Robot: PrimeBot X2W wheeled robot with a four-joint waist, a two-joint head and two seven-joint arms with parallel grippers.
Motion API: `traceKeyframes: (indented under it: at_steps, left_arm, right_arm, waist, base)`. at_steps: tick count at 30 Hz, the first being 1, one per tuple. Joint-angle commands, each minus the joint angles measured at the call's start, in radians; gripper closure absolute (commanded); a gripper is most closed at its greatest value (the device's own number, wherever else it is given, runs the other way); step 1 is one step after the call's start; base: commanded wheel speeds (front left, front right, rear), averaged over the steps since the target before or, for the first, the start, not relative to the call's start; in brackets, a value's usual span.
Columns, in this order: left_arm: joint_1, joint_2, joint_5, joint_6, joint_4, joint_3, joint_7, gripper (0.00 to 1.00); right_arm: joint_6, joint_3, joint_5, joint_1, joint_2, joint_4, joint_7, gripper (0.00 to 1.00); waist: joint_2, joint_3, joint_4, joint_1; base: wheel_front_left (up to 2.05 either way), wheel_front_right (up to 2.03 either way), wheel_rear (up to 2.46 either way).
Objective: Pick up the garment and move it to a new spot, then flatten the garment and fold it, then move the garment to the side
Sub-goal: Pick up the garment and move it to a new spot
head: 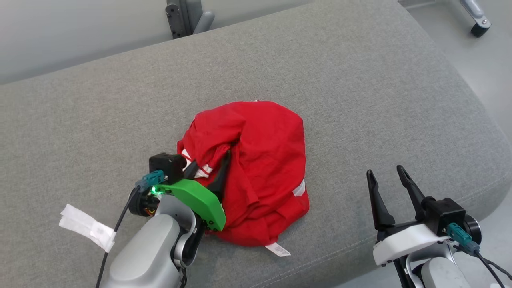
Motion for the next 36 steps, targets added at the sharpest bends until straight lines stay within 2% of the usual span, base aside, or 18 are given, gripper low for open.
traceKeyframes:
  at_steps: [1, 7, 13, 16, 21, 26, 31, 32, 33, 35, 36]
  left_arm:
    - [-0.001, 0.009, -0.003, 0.013, -0.018, 0.002, 0.006, 0.0]
    - [-0.002, 0.08, 0.043, 0.097, -0.208, -0.016, 0.102, 0.0]
    - [-0.028, 0.145, 0.069, 0.138, -0.35, -0.037, 0.224, 0.0]
    - [-0.055, 0.164, 0.086, 0.142, -0.353, -0.049, 0.271, 0.0]
    - [-0.116, 0.187, 0.104, 0.111, -0.309, -0.086, 0.344, 0.0]
    - [-0.166, 0.201, 0.126, 0.075, -0.229, -0.128, 0.413, 0.0]
    - [-0.195, 0.204, 0.152, 0.065, -0.144, -0.152, 0.433, 0.0]
    - [-0.198, 0.204, 0.157, 0.059, -0.127, -0.158, 0.434, 0.09]
    - [-0.202, 0.201, 0.159, 0.056, -0.112, -0.162, 0.428, 0.48]
    - [-0.209, 0.192, 0.157, 0.05, -0.085, -0.161, 0.408, 1.0]
    - [-0.211, 0.185, 0.151, 0.049, -0.075, -0.156, 0.394, 1.0]
  right_arm:
    - [-0.001, -0.006, -0.005, 0.017, -0.002, -0.004, -0.003, 0.0]
    - [-0.001, -0.01, -0.007, 0.036, -0.002, -0.007, -0.003, 0.0]
    - [-0.001, 0.014, 0.005, 0.023, -0.002, -0.004, -0.003, 0.0]
    - [-0.001, 0.024, 0.01, 0.016, -0.002, -0.004, -0.003, 0.0]
    - [-0.001, 0.025, 0.013, 0.017, -0.002, 0.0, -0.003, 0.0]
    - [-0.001, 0.03, 0.019, 0.021, -0.002, 0.006, -0.003, 0.0]
    - [-0.001, 0.031, 0.03, 0.016, -0.001, 0.009, -0.003, 0.0]
    - [-0.001, 0.032, 0.031, 0.015, -0.001, 0.009, -0.003, 0.0]
    - [-0.001, 0.033, 0.033, 0.014, -0.001, 0.009, -0.003, 0.0]
    - [-0.001, 0.037, 0.034, 0.01, -0.001, 0.01, -0.003, 0.0]
    - [-0.001, 0.036, 0.036, 0.008, -0.002, 0.01, -0.003, 0.0]
  waist:
    - [0.0087, -0.016, 0.01, 0.0]
    - [0.0087, -0.034, 0.02, 0.0]
    - [0.0087, -0.027, 0.003, 0.0]
    - [0.0087, -0.021, -0.016, 0.0]
    - [0.0087, -0.013, -0.049, 0.0]
    - [0.0087, -0.01, -0.076, 0.0]
    - [0.0087, -0.001, -0.092, 0.0]
    - [0.0087, 0.0, -0.094, 0.0]
    - [0.0087, 0.002, -0.096, 0.0]
    - [0.0087, 0.007, -0.1, 0.0]
    - [0.0087, 0.009, -0.101, 0.0]
  base:
    - [0.0, 0.0, 0.0]
    - [0.0, 0.0, 0.0]
    - [0.0, 0.0, 0.0]
    - [0.0, 0.0, 0.0]
    - [0.0, 0.0, 0.0]
    - [0.0, 0.0, 0.0]
    - [0.0, 0.0, 0.0]
    - [0.0, 0.0, 0.0]
    - [0.0, 0.0, 0.0]
    - [0.0, 0.0, 0.0]
    - [0.0, 0.0, 0.0]
